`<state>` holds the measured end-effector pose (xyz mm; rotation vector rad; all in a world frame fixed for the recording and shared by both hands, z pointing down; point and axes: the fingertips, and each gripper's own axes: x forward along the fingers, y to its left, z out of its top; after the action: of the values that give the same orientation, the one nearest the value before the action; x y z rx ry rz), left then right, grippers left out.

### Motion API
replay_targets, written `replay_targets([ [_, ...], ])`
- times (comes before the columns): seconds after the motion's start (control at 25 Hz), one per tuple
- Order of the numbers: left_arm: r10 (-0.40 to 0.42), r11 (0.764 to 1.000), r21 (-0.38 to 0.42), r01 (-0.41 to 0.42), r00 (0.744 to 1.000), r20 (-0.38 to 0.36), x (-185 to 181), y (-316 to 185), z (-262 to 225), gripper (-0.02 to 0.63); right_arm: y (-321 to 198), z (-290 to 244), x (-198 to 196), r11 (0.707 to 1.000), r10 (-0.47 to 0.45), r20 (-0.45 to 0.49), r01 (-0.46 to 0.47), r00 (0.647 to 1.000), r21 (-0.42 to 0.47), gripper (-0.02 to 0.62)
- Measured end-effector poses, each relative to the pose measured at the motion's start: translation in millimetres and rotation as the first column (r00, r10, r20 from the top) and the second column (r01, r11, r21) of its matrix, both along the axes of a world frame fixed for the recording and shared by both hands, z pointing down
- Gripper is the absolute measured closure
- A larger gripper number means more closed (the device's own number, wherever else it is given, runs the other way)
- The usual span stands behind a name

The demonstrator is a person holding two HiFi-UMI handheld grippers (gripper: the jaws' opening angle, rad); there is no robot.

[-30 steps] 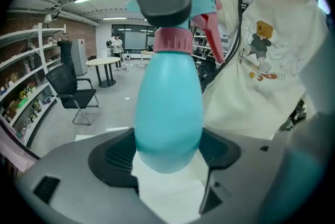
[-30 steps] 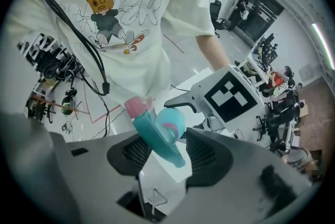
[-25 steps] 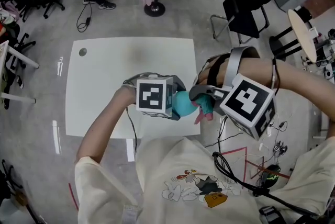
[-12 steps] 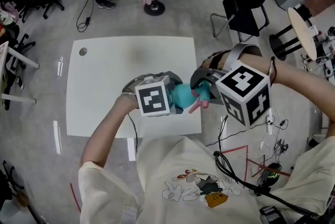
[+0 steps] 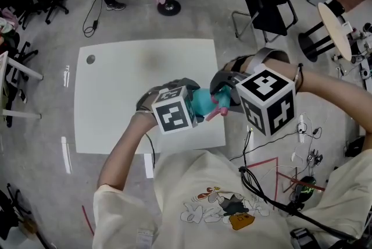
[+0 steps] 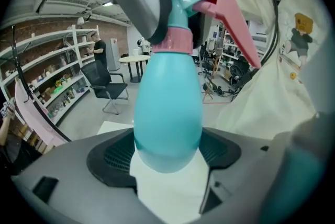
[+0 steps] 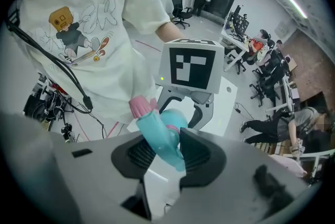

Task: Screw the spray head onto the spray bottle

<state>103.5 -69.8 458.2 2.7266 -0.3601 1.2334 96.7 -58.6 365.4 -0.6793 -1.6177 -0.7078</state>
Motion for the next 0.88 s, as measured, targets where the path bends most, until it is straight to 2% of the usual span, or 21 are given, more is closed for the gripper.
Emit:
replay_targets([
  [0.12, -0.032, 0.997, 0.075, 0.032, 0.999, -0.002, -5, -7, 12, 0.233, -6, 9, -1, 1.000, 0.011, 0.000, -0.011, 1.000, 0.019, 0.467],
  [0.2, -0.070, 0.993, 0.094, 0.065, 0.996, 0.049, -14, -6, 34, 0.233, -11, 15, 0, 0.999, 0.040, -0.003, -0.040, 0.999, 0.008, 0.466],
  [0.28, -0.138, 0.986, 0.106, 0.127, 0.986, 0.097, -27, 0, 58, 0.233, -16, 23, 2, 0.997, 0.077, -0.008, -0.077, 0.997, -0.009, 0.468],
  [0.32, -0.189, 0.978, 0.111, 0.178, 0.977, 0.098, -34, 1, 67, 0.233, -18, 29, 3, 0.995, 0.099, -0.012, -0.099, 0.995, -0.015, 0.468],
  [0.4, -0.306, 0.947, 0.117, 0.298, 0.950, 0.055, -48, 2, 76, 0.235, -25, 42, 4, 0.988, 0.152, -0.020, -0.153, 0.988, -0.019, 0.468],
  [0.52, -0.446, 0.889, 0.085, 0.449, 0.894, -0.050, -58, 4, 75, 0.241, -41, 70, 6, 0.967, 0.254, -0.024, -0.254, 0.967, -0.007, 0.466],
  [0.6, -0.505, 0.856, 0.069, 0.513, 0.857, -0.105, -61, 7, 74, 0.312, -52, 97, 5, 0.946, 0.324, -0.027, -0.324, 0.946, -0.002, 0.466],
  [0.64, -0.529, 0.839, 0.070, 0.539, 0.840, -0.124, -62, 9, 73, 0.372, -58, 112, 3, 0.934, 0.358, -0.030, -0.358, 0.933, 0.000, 0.466],
  [0.68, -0.548, 0.825, 0.074, 0.560, 0.825, -0.137, -62, 10, 73, 0.438, -64, 127, 2, 0.923, 0.385, -0.035, -0.386, 0.922, 0.004, 0.466],
  [0.8, -0.592, 0.792, 0.075, 0.605, 0.793, -0.144, -65, 11, 73, 0.569, -81, 166, -3, 0.902, 0.431, -0.048, -0.430, 0.901, 0.038, 0.467],
  [0.88, -0.611, 0.780, 0.057, 0.623, 0.778, -0.146, -65, 13, 75, 0.598, -86, 189, -6, 0.893, 0.451, -0.067, -0.448, 0.890, 0.051, 0.467],
])
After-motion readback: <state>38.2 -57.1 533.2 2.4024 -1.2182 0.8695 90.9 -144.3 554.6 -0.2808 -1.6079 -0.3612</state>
